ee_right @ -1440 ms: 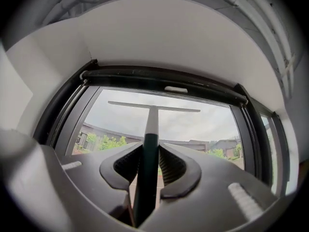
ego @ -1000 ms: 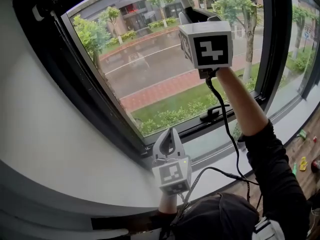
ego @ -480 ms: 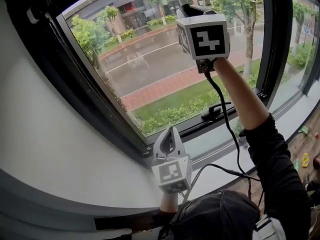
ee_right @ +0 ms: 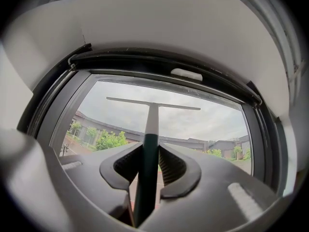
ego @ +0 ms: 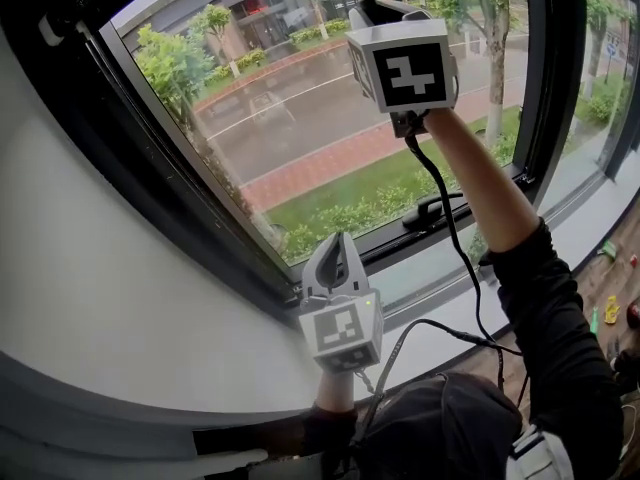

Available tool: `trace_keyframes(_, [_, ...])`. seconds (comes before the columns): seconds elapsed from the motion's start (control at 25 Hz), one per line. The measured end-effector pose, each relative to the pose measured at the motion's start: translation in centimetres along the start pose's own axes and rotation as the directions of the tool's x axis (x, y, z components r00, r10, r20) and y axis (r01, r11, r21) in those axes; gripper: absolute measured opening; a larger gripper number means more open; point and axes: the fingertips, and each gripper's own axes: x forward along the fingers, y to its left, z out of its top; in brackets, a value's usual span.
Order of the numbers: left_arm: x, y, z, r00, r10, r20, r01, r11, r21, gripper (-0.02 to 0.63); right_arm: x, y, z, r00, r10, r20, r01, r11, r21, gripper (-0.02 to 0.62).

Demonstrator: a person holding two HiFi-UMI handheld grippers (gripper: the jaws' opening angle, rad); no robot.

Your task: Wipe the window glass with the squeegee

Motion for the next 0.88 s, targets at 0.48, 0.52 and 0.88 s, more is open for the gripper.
trace_keyframes(0.48, [4.7,1.0,13.7,0.993,-0.022,0.116,0.013,0.997,0.079,-0.002,0.0,-0.2,-0.5,1.000,-0.003,-0.016,0.003,1.000,0.002,0.094])
trace_keyframes(0.52, [4.9,0.9,14.3,0.993,-0.027,0.115,0.019,0.997,0.074,-0.002,0.0,-0.1,-0.5,1.000,-0.002,-0.015,0.002,1.000,0.001,0.094])
trace_keyframes(0.88, [4.9,0.5,12.7,0.995,-0.041,0.094,0.039,0.999,0.027,-0.002,-0.3,-0.1,-1.2,1.000,-0.007,-0.018,0.007,1.000,-0.010,0.093])
